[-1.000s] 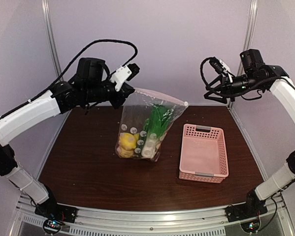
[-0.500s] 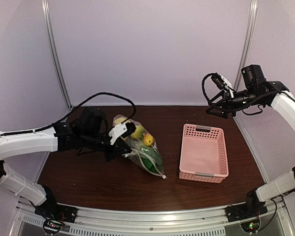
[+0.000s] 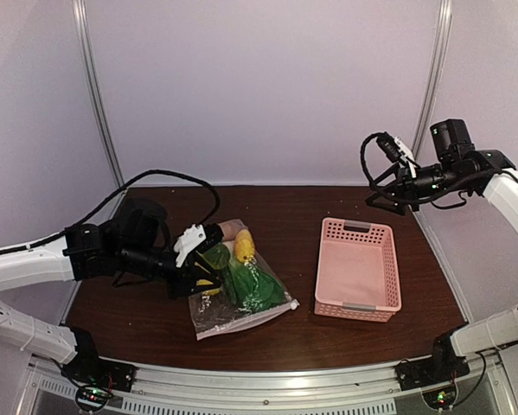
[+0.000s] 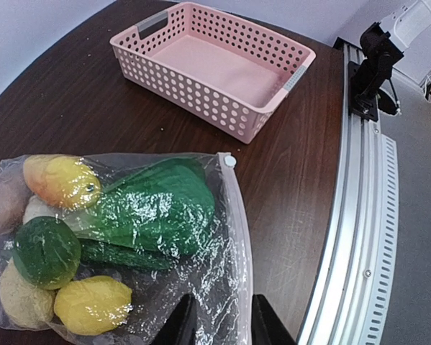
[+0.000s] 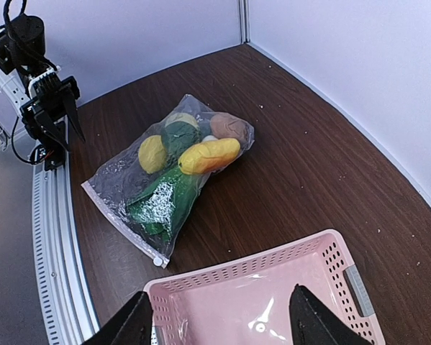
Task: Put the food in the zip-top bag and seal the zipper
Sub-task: Place the zipper food storage bag at the center of the board, then pick up the zipper food storage bag at the center of the board.
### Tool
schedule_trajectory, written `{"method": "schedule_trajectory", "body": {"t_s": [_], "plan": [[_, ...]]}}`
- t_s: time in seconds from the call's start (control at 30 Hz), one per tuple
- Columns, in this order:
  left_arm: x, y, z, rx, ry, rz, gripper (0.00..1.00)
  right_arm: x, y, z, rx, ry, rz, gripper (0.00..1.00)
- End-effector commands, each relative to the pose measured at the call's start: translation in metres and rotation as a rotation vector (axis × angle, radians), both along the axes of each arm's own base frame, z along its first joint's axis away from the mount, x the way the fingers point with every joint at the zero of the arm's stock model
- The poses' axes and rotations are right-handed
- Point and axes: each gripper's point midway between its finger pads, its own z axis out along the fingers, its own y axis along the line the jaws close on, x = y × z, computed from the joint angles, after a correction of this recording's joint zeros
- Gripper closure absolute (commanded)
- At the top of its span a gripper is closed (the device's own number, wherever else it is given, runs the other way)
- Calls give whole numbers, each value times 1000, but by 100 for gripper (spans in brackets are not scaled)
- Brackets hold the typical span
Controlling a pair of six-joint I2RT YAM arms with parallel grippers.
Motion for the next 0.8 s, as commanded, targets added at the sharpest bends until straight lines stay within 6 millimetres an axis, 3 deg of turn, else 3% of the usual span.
{"method": "schedule_trajectory", "body": {"t_s": [0.0,0.13,0.2,0.3,0.4,0.53,0.77], "plan": [[9,3,1,18,-26,42,71,-2,-4,3,8,-13,-28,35],[21,0,-12,50,19,124,69,-3,-4,-6,12,-1,-29,33],[20,-2,-14,53,12,158,68,-6,6,-16,35,43,1,33],[-11,-15,-12,83,-127,88,54,-11,21,-36,18,111,58,34],[-34,-25,-23,206,-285,68,50,-11,29,-44,0,152,93,34],[-47,-22,-64,457,-446,63,50,-10,33,-45,18,152,100,34],[-64,-12,-128,735,-512,8,50,-16,31,-51,10,150,102,33]]}}
